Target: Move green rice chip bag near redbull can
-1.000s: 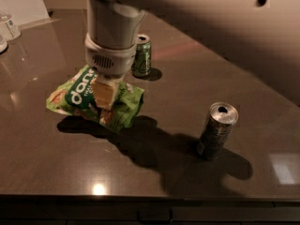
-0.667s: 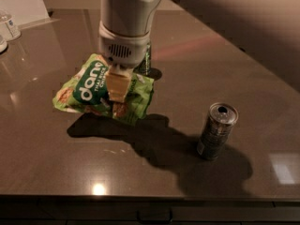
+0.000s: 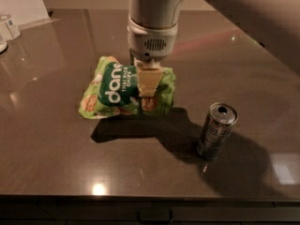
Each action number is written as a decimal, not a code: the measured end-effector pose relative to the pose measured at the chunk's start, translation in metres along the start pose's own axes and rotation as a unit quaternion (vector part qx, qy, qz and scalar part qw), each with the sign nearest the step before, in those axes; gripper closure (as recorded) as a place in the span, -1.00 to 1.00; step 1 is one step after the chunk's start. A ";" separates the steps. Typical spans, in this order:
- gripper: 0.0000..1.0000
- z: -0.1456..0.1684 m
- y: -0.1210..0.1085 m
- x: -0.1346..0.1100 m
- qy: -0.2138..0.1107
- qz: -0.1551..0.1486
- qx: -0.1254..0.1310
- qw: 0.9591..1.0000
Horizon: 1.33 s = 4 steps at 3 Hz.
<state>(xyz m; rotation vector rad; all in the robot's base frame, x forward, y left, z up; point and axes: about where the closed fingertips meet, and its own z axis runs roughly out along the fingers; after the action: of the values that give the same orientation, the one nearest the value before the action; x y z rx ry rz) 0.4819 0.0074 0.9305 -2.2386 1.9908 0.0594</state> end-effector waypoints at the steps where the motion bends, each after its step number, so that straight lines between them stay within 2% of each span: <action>1: 1.00 0.002 -0.008 0.025 0.016 -0.041 0.001 0.999; 2: 1.00 0.006 -0.013 0.047 0.027 -0.072 0.000 0.997; 4: 1.00 0.003 -0.004 0.080 0.034 -0.118 -0.008 0.992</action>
Offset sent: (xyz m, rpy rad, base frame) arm 0.0140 -0.0815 -0.0180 -0.1360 0.0221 0.2153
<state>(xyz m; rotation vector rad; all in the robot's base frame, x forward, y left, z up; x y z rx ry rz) 0.4961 -0.0701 0.9181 -2.5000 1.7475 -0.0268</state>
